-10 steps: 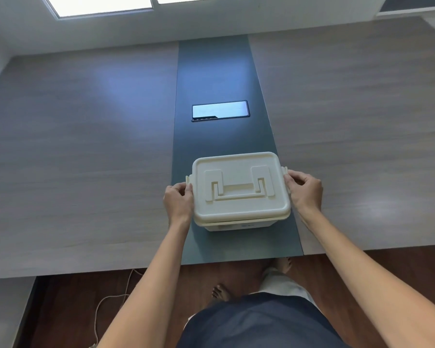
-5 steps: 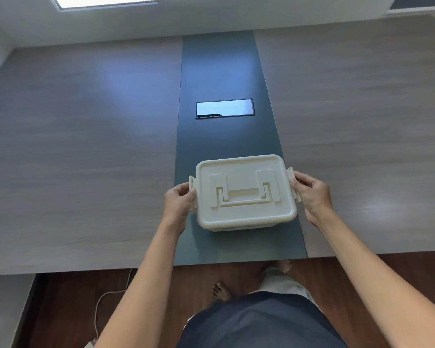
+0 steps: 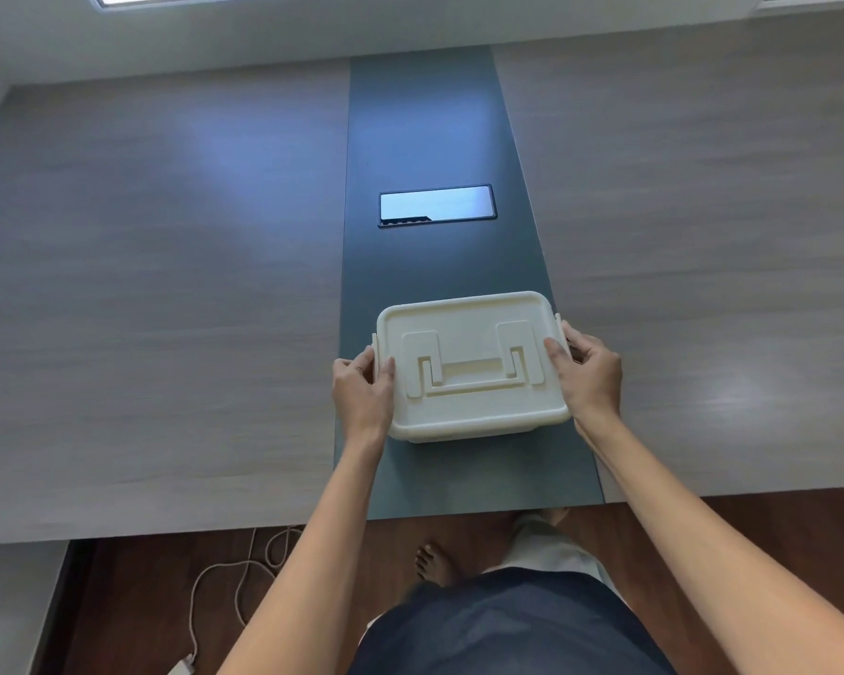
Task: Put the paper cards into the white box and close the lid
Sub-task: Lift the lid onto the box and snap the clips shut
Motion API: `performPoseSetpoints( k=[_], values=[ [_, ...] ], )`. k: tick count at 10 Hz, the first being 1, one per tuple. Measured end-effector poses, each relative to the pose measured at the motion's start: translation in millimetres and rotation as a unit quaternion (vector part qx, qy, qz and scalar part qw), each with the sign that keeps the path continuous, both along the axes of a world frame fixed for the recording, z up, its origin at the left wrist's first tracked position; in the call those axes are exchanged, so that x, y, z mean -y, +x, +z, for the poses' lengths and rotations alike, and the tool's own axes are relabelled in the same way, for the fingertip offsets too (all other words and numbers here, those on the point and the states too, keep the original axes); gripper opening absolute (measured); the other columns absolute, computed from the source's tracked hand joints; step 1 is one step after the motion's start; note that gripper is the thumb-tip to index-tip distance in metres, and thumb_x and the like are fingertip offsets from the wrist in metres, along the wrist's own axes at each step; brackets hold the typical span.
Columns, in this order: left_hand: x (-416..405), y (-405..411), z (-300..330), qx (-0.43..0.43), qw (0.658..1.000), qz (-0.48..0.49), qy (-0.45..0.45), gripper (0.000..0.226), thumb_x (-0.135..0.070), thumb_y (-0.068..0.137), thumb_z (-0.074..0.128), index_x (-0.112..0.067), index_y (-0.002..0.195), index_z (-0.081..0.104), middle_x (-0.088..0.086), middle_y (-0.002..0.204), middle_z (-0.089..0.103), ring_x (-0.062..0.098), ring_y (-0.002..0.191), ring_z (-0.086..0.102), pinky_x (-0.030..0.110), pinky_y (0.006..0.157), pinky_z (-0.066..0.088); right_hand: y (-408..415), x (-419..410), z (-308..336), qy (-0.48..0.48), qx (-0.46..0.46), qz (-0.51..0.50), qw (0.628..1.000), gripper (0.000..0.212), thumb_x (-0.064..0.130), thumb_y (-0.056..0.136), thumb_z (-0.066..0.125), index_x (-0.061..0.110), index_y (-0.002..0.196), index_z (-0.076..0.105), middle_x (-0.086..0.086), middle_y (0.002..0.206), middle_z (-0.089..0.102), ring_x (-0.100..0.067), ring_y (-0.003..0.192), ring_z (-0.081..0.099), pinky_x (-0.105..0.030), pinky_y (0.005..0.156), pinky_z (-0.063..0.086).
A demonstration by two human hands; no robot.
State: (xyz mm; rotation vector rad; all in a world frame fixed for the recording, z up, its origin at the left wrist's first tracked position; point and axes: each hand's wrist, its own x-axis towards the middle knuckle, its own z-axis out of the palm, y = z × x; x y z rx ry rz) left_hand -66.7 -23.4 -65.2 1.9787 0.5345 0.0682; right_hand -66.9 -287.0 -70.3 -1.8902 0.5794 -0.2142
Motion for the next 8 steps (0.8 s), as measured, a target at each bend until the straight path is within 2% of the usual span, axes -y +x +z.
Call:
performPoseSetpoints(
  k=[2, 3, 4, 5, 6, 7, 8],
  values=[
    [-7.0, 32.9, 1.4, 0.004, 1.000, 0.001, -0.020, 0.035, -0.026, 0.091, 0.068, -0.011, 0.122, 0.069, 0.006, 0.105, 0.051, 0.018, 0.097, 0.063, 0.024, 0.095, 0.047, 36.2, -0.2, 0.7, 0.037, -0.015, 0.017, 0.999, 0.048, 0.024, 0.086, 0.075, 0.007, 0.129, 0.063, -0.003, 0.126, 0.067, -0.018, 0.109, 0.067, -0.039, 0.098, 0.054],
    [-9.6, 58.6, 0.5, 0.004, 1.000, -0.008, -0.013, 0.031, -0.026, 0.092, 0.066, -0.012, 0.119, 0.070, 0.009, 0.110, 0.054, 0.014, 0.097, 0.060, 0.021, 0.094, 0.044, 59.5, -2.5, 2.8, 0.061, -0.021, 0.014, 0.998, 0.051, 0.023, 0.084, 0.077, 0.005, 0.129, 0.063, -0.004, 0.127, 0.067, -0.016, 0.108, 0.068, -0.037, 0.098, 0.055],
    [-11.2, 85.0, 4.0, 0.002, 1.000, -0.006, -0.023, 0.019, -0.025, 0.090, 0.068, -0.015, 0.106, 0.072, 0.010, 0.110, 0.056, 0.023, 0.098, 0.064, 0.036, 0.098, 0.051, 80.9, -5.4, 7.6, 0.065, -0.027, 0.012, 0.997, 0.052, 0.022, 0.084, 0.078, 0.003, 0.130, 0.062, -0.006, 0.129, 0.067, -0.017, 0.109, 0.068, -0.037, 0.098, 0.054],
    [-14.2, 102.9, 1.6, 0.000, 1.000, -0.017, 0.000, 0.019, -0.024, 0.090, 0.068, -0.012, 0.104, 0.072, 0.013, 0.110, 0.057, 0.026, 0.094, 0.065, 0.040, 0.096, 0.052, 94.8, -6.9, 10.0, 0.045, -0.027, 0.021, 0.998, 0.051, 0.022, 0.084, 0.077, 0.004, 0.129, 0.063, -0.005, 0.128, 0.067, -0.018, 0.108, 0.067, -0.038, 0.099, 0.054],
    [-14.9, 106.8, 3.2, -0.002, 1.000, -0.026, 0.001, 0.027, -0.030, 0.093, 0.064, -0.013, 0.113, 0.069, 0.010, 0.113, 0.056, 0.021, 0.095, 0.063, 0.037, 0.097, 0.050, 99.1, -5.2, 14.2, 0.022, -0.032, 0.038, 0.999, 0.046, 0.030, 0.086, 0.074, 0.011, 0.126, 0.066, 0.000, 0.121, 0.071, -0.017, 0.106, 0.068, -0.038, 0.098, 0.054],
    [-13.5, 93.3, 7.0, 0.009, 0.998, 0.002, -0.060, 0.055, -0.056, 0.099, 0.039, -0.016, 0.125, 0.065, 0.005, 0.122, 0.056, 0.016, 0.105, 0.060, 0.030, 0.096, 0.043, 92.5, 0.5, 14.8, 0.025, -0.041, 0.039, 0.998, 0.052, 0.053, 0.089, 0.061, 0.019, 0.128, 0.066, 0.005, 0.122, 0.070, -0.013, 0.108, 0.067, -0.034, 0.098, 0.053],
    [-12.2, 63.8, -1.1, 0.009, 0.994, 0.054, -0.094, 0.072, -0.064, 0.098, 0.014, -0.021, 0.143, 0.051, 0.000, 0.134, 0.050, 0.015, 0.124, 0.051, 0.035, 0.109, 0.035, 72.3, 9.8, 1.4, 0.029, -0.049, -0.005, 0.998, 0.064, 0.065, 0.092, 0.043, 0.017, 0.127, 0.066, -0.001, 0.123, 0.070, -0.015, 0.104, 0.069, -0.040, 0.098, 0.053]
  ],
)
